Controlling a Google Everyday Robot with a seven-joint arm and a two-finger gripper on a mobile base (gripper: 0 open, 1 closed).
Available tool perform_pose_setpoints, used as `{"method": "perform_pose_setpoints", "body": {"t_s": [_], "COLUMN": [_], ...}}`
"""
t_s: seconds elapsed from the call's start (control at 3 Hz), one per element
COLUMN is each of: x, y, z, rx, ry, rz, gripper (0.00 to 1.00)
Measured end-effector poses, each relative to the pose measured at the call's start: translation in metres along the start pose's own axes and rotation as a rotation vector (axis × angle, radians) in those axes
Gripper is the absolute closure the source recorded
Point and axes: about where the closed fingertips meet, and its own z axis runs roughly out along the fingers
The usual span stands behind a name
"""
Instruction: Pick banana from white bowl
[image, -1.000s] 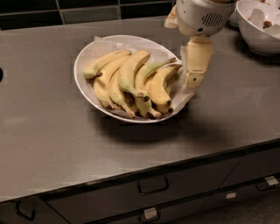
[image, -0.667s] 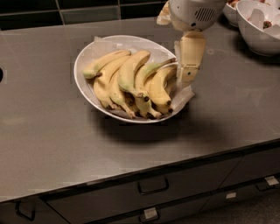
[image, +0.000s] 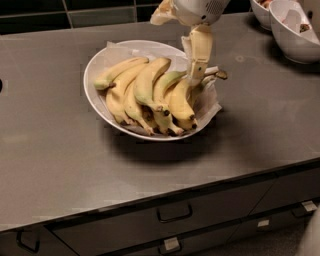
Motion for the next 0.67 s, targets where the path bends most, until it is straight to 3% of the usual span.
{"method": "perform_pose_setpoints", "body": {"t_s": [0.33,0.67], "x": [-0.0098,-0.0098], "y": [-0.0228,-0.0228], "z": [0.0012,0.0012], "rx": [0.071,0.071], "ry": [-0.046,-0.046], "rz": [-0.025,-0.025], "gripper": [0.00,0.00]}}
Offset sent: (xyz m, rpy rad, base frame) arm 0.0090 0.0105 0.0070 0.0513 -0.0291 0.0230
